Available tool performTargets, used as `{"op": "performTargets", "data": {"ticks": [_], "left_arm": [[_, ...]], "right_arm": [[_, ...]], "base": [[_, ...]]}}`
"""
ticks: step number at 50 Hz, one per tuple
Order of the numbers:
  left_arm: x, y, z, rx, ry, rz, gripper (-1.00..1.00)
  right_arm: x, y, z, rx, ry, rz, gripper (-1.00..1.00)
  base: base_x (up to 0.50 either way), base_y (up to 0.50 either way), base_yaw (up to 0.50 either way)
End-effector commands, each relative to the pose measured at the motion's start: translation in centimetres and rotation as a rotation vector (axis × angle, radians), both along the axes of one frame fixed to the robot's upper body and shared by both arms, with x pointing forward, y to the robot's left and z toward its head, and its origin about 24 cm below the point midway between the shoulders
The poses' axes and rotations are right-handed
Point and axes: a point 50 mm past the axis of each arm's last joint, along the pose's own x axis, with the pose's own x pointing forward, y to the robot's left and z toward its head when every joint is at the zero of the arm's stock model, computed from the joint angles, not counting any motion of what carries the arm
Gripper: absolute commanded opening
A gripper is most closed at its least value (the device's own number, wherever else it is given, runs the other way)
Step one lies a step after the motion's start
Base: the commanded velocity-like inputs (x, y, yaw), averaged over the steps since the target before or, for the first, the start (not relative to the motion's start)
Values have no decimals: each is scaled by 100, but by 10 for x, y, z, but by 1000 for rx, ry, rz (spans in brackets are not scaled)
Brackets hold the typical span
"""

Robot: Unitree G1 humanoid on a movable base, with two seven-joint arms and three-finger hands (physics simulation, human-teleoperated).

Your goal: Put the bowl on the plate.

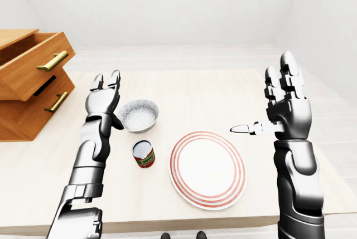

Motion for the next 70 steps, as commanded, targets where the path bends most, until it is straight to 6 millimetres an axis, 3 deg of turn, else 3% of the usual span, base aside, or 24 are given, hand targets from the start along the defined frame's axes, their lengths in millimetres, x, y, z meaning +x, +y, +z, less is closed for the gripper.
{"op": "performTargets", "data": {"ticks": [1, 19, 41, 55, 70], "left_arm": [[-2, 2, -9, -23, 11, 16, 100], [2, -5, -35, -43, 40, 9, 100], [4, -10, -44, -11, 34, -18, 100], [3, -12, -66, 6, 68, -23, 100], [1, -10, -77, 7, 86, -22, 100]], "right_arm": [[0, -1, -2, 1, 11, 0, 100], [1, -2, -4, -1, 18, -4, 100], [-1, -2, 0, -6, 0, -8, 100], [0, -2, -3, -3, 16, -6, 100], [2, -2, -5, 0, 22, -7, 100]], "base": [[0, 0, 0], [0, 0, 0], [0, 0, 0], [0, 0, 0], [0, 0, 0]]}}
